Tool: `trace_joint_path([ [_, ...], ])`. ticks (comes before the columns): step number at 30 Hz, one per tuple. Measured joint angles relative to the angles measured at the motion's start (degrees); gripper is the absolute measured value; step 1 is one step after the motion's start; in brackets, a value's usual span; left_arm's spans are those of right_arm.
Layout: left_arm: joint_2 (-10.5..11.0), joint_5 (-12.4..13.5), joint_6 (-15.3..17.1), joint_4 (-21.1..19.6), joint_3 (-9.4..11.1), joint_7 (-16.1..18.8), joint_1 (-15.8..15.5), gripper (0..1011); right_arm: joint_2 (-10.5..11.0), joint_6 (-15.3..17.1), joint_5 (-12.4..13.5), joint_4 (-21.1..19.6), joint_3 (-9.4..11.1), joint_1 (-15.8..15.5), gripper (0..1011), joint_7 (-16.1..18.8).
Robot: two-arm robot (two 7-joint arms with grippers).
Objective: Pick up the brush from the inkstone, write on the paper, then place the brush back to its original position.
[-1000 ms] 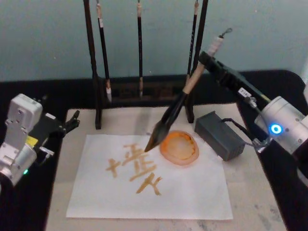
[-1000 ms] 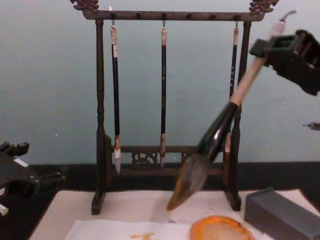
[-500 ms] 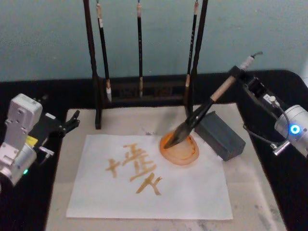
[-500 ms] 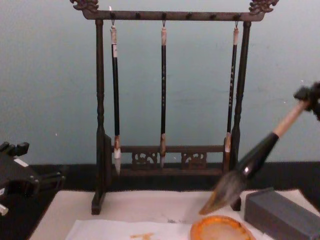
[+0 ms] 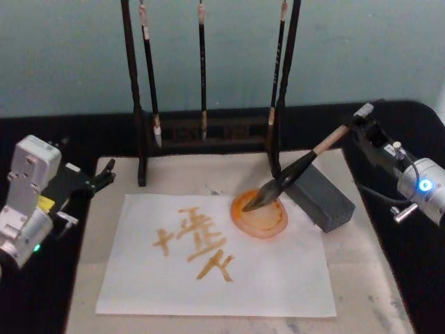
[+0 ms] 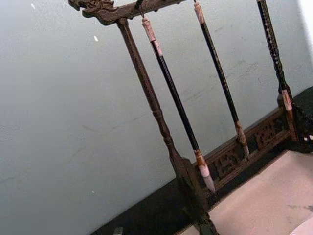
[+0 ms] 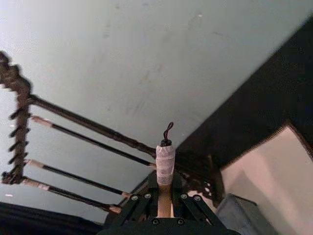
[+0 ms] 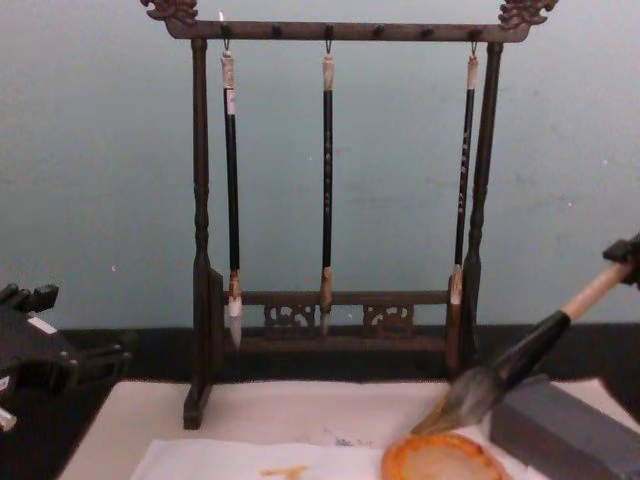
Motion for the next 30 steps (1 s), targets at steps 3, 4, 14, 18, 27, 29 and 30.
trace_joint_path([
  [3,0.0,0.0,0.0,0.0,0.0,0.0,0.0,1010,0.0,0.5,1.2,1.6,-0.1,0.9,161,-0.9],
  [4,0.0,0.0,0.0,0.0,0.0,0.0,0.0,1009,0.1,0.8,1.7,2.5,-0.2,1.5,161,-1.3],
  [14,0.0,0.0,0.0,0.0,0.0,0.0,0.0,1010,0.8,1.9,3.0,7.4,-2.0,5.0,161,-2.9],
  [18,0.0,0.0,0.0,0.0,0.0,0.0,0.0,1010,1.3,1.7,2.9,9.6,-3.4,6.6,161,-2.4],
  [27,0.0,0.0,0.0,0.0,0.0,0.0,0.0,1010,1.9,0.5,2.4,13.2,-5.5,8.9,161,-2.0],
  [29,0.0,0.0,0.0,0.0,0.0,0.0,0.0,1010,2.1,0.3,2.4,13.7,-5.8,9.1,161,-2.0],
  [30,0.0,0.0,0.0,0.0,0.0,0.0,0.0,1010,2.1,0.3,2.4,13.7,-5.8,9.1,161,-2.0],
])
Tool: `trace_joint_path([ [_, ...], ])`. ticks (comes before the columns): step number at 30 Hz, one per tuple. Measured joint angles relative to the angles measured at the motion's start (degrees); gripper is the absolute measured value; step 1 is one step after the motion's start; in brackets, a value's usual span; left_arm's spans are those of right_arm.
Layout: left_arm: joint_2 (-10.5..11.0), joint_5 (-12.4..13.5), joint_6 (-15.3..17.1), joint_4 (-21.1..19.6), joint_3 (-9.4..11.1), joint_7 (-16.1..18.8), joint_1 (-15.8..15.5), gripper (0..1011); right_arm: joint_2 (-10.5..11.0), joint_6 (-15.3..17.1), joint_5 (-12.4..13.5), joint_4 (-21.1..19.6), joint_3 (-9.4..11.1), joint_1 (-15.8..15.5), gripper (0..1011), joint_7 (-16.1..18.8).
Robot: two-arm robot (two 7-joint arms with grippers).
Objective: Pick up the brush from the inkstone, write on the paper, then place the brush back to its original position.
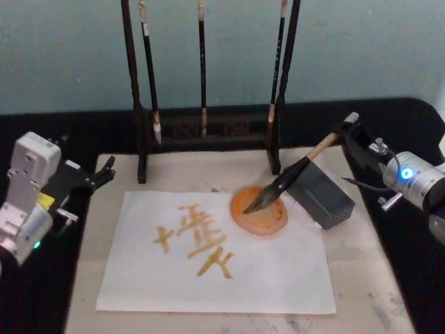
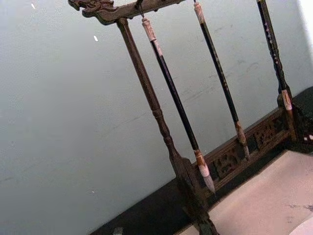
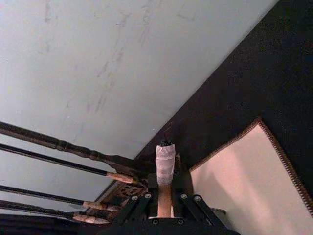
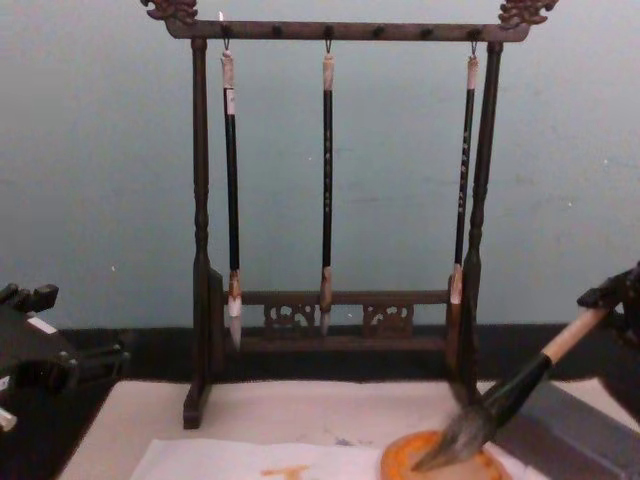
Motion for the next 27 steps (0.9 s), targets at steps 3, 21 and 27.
trace_joint_path([
  [3,0.0,0.0,0.0,0.0,0.0,0.0,0.0,1009,0.3,-0.4,0.1,0.8,-0.5,0.4,161,0.0],
  [21,0.0,0.0,0.0,0.0,0.0,0.0,0.0,1010,0.4,-3.6,0.6,5.0,-3.5,2.8,161,1.0],
  [27,0.0,0.0,0.0,0.0,0.0,0.0,0.0,1010,0.3,-4.4,1.1,5.5,-4.4,3.1,161,0.8],
])
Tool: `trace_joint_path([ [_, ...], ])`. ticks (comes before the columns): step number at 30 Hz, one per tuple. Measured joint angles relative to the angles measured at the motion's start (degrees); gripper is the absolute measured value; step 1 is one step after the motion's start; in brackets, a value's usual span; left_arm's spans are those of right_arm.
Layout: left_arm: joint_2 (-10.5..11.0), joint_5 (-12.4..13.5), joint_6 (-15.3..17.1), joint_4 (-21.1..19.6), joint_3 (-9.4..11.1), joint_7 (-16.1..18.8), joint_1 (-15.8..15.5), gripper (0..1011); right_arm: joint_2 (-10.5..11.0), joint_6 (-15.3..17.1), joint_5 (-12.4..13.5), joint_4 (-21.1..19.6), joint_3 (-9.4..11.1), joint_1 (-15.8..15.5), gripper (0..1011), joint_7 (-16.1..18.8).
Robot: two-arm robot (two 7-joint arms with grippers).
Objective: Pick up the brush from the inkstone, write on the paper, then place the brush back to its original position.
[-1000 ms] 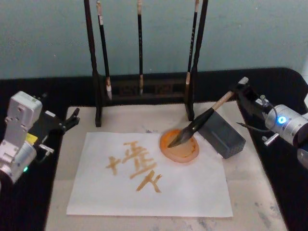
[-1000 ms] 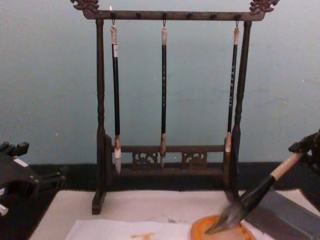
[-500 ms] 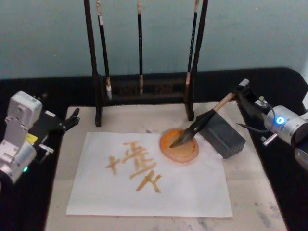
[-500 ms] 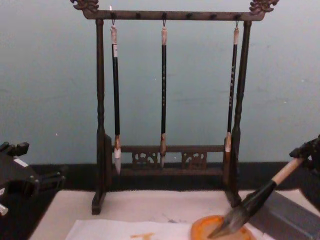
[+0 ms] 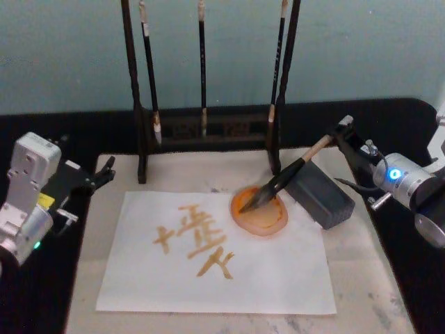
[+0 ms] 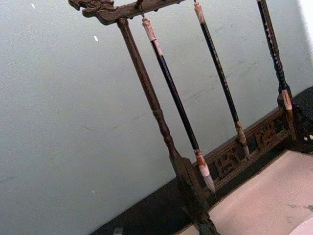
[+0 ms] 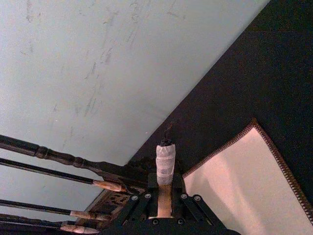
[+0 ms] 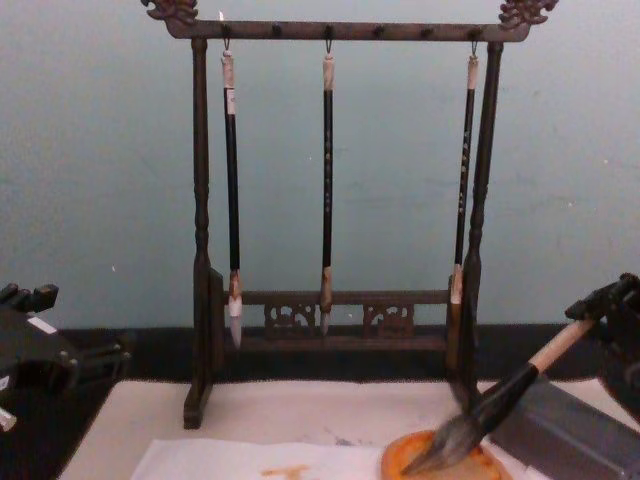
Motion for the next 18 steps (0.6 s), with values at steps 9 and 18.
trace_joint_path([
  [9,0.0,0.0,0.0,0.0,0.0,0.0,0.0,1010,0.5,-1.0,0.7,-0.6,-1.1,-0.2,161,-0.9],
  [18,0.0,0.0,0.0,0.0,0.0,0.0,0.0,1010,0.6,-1.1,0.7,-0.6,-1.3,-0.1,161,-0.9],
])
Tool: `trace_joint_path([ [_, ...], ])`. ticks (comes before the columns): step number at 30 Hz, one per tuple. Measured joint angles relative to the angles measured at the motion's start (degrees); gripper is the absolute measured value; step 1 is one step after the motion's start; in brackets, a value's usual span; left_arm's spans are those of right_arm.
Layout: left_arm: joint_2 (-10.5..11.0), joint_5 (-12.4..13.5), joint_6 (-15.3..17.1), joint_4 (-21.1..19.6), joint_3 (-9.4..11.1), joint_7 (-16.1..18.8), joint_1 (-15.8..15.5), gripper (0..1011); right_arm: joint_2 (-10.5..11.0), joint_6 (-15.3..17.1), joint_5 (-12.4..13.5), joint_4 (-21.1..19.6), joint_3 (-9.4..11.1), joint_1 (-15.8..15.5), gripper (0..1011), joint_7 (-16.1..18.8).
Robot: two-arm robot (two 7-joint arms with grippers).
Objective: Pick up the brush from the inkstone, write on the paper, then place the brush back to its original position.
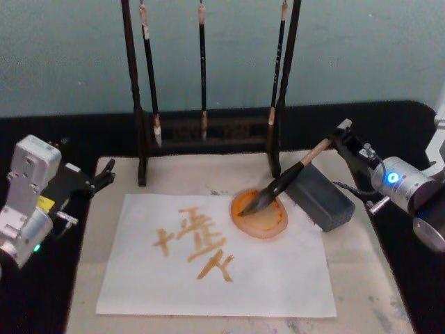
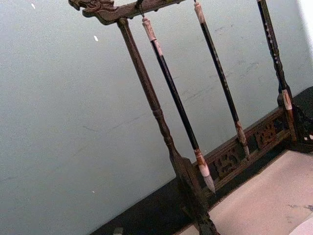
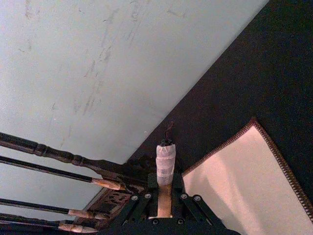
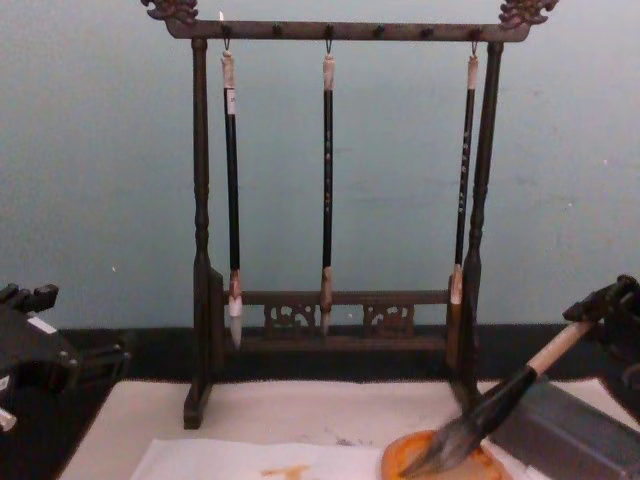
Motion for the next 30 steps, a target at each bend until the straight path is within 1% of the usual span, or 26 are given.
trace_joint_path([
  [9,0.0,0.0,0.0,0.0,0.0,0.0,0.0,1009,-0.1,0.1,0.0,0.0,0.2,-0.1,171,0.0],
  [13,0.0,0.0,0.0,0.0,0.0,0.0,0.0,1010,-0.1,0.1,0.0,0.0,0.2,-0.1,274,0.0],
  [15,0.0,0.0,0.0,0.0,0.0,0.0,0.0,1010,-0.1,0.1,0.0,0.0,0.2,-0.1,351,0.0],
  [16,0.0,0.0,0.0,0.0,0.0,0.0,0.0,1010,-0.1,0.1,0.0,0.0,0.2,-0.1,351,0.0],
  [17,0.0,0.0,0.0,0.0,0.0,0.0,0.0,1010,-0.1,0.1,0.0,0.0,0.2,-0.1,410,0.0],
  [18,0.0,0.0,0.0,0.0,0.0,0.0,0.0,1010,-0.1,0.1,0.0,0.0,0.2,-0.1,410,0.0],
  [20,0.0,0.0,0.0,0.0,0.0,0.0,0.0,1010,-0.1,0.1,0.0,0.0,0.2,-0.1,505,0.0],
  [21,0.0,0.0,0.0,0.0,0.0,0.0,0.0,1010,-0.1,0.1,0.0,0.0,0.2,-0.1,534,0.0],
  [22,0.0,0.0,0.0,0.0,0.0,0.0,0.0,1010,-0.1,0.1,0.0,0.0,0.3,-0.1,594,0.0],
  [23,0.0,0.0,0.0,0.0,0.0,0.0,0.0,1010,-0.1,0.1,-0.1,0.0,0.3,-0.1,594,0.0],
  [24,0.0,0.0,0.0,0.0,0.0,0.0,0.0,1010,-0.1,0.1,-0.1,0.0,0.3,-0.1,634,0.0],
  [26,0.0,0.0,0.0,0.0,0.0,0.0,0.0,1010,-0.2,0.1,-0.1,0.0,0.3,-0.1,672,0.0],
  [27,0.0,0.0,0.0,0.0,0.0,0.0,0.0,1010,-0.2,0.1,-0.1,0.0,0.3,-0.1,731,0.0],
  [29,0.0,0.0,0.0,0.0,0.0,0.0,0.0,1010,-0.2,0.2,-0.1,0.0,0.3,-0.1,762,0.0],
  [30,0.0,0.0,0.0,0.0,0.0,0.0,0.0,1010,-0.2,0.2,-0.1,0.0,0.3,-0.1,829,0.0],
])
